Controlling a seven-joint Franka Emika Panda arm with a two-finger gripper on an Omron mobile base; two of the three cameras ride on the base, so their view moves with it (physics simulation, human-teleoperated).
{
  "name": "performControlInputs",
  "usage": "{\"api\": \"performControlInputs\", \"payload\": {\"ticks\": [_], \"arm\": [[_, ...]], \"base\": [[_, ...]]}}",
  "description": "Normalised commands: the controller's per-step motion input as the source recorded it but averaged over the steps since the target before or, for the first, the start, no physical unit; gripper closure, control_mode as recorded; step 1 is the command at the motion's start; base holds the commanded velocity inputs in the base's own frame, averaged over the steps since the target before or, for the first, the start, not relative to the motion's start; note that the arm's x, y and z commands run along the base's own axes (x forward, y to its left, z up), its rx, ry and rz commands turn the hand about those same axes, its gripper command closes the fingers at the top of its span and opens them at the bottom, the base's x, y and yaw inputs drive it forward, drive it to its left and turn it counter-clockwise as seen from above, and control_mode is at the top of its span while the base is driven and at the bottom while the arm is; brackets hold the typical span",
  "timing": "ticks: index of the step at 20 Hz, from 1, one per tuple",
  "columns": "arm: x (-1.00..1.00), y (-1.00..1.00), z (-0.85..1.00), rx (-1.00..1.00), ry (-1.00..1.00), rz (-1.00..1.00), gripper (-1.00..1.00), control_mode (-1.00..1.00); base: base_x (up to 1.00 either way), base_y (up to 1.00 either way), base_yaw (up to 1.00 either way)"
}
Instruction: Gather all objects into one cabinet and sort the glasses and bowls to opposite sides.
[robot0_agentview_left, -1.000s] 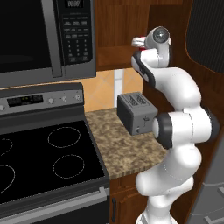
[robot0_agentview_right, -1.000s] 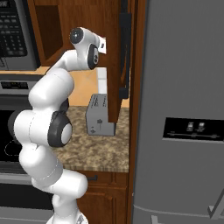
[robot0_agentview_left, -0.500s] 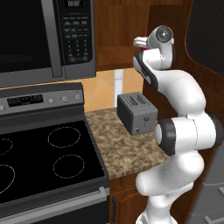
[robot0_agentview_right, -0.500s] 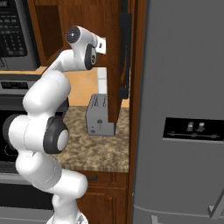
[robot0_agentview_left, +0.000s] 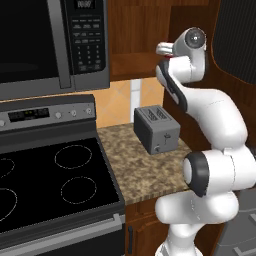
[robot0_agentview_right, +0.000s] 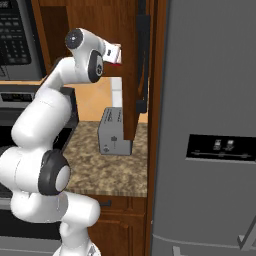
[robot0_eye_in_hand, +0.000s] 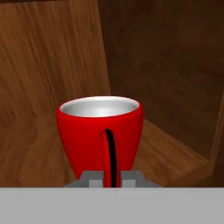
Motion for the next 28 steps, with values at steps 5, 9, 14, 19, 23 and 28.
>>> {"api": "performControlInputs", "payload": {"ticks": [5, 9, 14, 19, 23, 28], "arm": [[-0.96, 0.03, 0.0, 0.0, -0.08, 0.0, 1.0, -1.0], [-1.0, 0.31, 0.0, 0.0, -0.08, 0.02, 1.0, -1.0], [-1.0, 0.32, 0.06, 0.0, -0.05, 0.06, 1.0, -1.0], [-1.0, 0.12, 0.3, 0.0, 0.0, 0.09, 1.0, -1.0], [-1.0, 0.13, 0.26, 0.0, 0.0, 0.1, 1.0, -1.0], [-1.0, 0.25, 0.04, 0.0, 0.0, 0.08, 1.0, -1.0]], "base": [[0.0, 0.0, 0.0], [0.0, 0.0, 0.0], [0.0, 0.0, 0.0], [0.0, 0.0, 0.0], [0.0, 0.0, 0.0], [0.0, 0.0, 0.0]]}}
